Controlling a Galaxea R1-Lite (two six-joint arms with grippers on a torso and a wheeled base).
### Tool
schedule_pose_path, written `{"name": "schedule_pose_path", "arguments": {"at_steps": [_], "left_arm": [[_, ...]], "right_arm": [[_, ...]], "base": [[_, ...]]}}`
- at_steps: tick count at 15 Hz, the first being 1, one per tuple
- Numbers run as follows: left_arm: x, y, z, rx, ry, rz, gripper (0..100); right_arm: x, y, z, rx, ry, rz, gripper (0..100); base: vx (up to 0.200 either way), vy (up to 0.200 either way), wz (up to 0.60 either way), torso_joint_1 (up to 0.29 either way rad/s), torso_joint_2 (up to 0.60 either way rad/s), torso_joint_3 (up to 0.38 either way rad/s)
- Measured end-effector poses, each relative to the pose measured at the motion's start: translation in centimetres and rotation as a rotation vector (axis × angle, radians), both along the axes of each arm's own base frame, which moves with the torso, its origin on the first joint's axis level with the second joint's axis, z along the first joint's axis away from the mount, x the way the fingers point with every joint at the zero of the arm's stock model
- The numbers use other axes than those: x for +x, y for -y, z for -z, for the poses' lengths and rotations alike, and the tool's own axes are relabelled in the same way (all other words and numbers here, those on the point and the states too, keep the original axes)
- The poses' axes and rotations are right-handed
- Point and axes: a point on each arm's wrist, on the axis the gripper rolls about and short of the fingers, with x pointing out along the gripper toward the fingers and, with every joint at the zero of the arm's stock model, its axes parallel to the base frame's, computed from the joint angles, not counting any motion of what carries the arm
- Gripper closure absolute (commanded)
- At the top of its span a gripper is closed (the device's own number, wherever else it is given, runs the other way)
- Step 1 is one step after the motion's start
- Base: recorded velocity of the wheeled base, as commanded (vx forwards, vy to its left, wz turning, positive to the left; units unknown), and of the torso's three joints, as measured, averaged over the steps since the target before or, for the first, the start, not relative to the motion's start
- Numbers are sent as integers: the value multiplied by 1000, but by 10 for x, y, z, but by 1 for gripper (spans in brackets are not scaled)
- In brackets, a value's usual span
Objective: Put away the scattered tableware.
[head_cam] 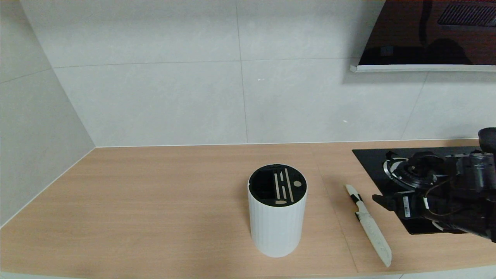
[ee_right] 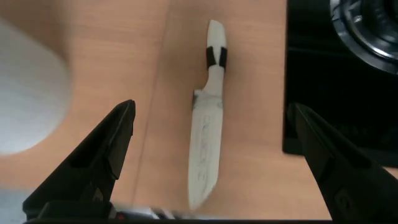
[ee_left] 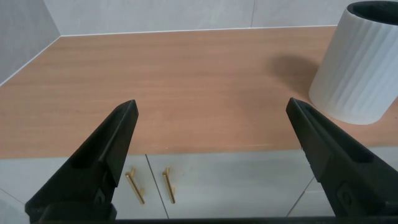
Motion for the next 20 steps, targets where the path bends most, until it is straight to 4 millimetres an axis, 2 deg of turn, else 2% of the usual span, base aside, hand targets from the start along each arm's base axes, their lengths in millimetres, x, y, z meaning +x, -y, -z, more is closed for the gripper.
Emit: {"name": "schedule_pose_path", "arguments": {"at_steps": [2, 5, 11, 16, 20], "left_arm": [[0, 0, 0, -3, 0, -1, 0], [0, 0, 0, -6, 0, 0, 0], [0, 0, 0, -6, 0, 0, 0], [0, 0, 0, -7, 0, 0, 0], [0, 0, 0, -6, 0, 0, 0]], "right_arm": [[15, -7, 17, -13, -51, -8, 0], [26, -13, 44, -29, -126, -22, 0], [48, -20, 95, -71, -125, 26, 0], [56, -22, 118, -72, -131, 36, 0], [66, -20, 126, -51, -105, 79, 0]], "base": [[0, 0, 0, 0, 0, 0], [0, 0, 0, 0, 0, 0], [0, 0, 0, 0, 0, 0], [0, 0, 0, 0, 0, 0], [0, 0, 0, 0, 0, 0]]}}
